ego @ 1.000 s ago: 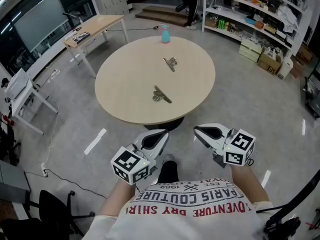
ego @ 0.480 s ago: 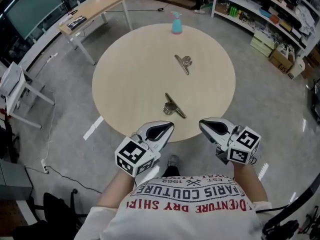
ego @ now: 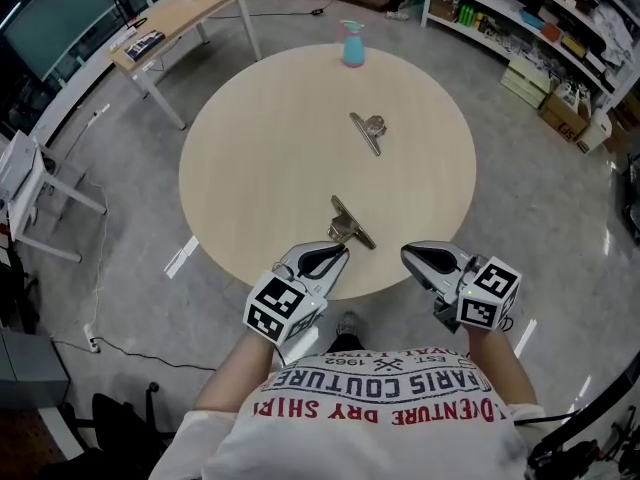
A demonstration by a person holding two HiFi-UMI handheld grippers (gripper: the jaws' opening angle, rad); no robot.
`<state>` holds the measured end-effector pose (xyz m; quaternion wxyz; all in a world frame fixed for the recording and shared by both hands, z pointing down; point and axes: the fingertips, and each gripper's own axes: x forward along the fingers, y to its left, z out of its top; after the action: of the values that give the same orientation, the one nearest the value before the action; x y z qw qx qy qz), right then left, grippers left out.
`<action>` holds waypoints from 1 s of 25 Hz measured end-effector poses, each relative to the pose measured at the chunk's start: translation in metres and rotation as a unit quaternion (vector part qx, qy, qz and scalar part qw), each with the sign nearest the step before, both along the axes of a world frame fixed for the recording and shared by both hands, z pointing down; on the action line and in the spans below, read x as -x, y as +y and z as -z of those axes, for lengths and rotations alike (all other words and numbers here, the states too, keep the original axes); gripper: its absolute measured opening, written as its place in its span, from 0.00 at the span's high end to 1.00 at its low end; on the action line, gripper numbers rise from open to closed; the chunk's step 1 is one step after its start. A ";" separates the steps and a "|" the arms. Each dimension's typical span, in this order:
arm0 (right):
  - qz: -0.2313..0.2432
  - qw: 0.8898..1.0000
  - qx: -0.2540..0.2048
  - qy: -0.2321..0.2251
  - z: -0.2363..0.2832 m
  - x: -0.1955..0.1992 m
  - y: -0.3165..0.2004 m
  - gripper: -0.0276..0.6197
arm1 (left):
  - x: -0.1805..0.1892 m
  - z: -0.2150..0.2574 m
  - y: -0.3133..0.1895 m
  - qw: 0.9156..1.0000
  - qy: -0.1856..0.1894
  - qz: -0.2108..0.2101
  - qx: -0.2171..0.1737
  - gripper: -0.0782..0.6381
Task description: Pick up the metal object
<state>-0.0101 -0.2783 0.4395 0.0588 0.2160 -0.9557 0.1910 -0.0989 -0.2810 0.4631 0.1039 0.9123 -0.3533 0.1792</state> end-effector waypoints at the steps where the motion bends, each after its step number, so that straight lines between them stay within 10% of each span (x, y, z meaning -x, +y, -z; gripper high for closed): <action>1: -0.005 1.000 0.003 0.000 -0.001 -0.003 -0.003 0.95 | 0.002 -0.006 -0.009 1.000 -0.003 0.002 0.001 0.80; 8: -0.048 0.998 0.026 0.017 -0.020 -0.028 -0.030 0.95 | 0.007 -0.093 -0.074 0.995 -0.086 -0.027 0.041 0.38; 25: -0.088 0.993 0.081 0.008 -0.055 -0.038 -0.075 0.95 | 0.003 -0.211 -0.108 0.969 -0.197 -0.078 0.127 0.49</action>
<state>0.0275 -0.3534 0.4946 0.0663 0.2952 -0.9138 0.2709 -0.1015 -0.3888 0.6743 0.1330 0.8631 -0.2689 0.4063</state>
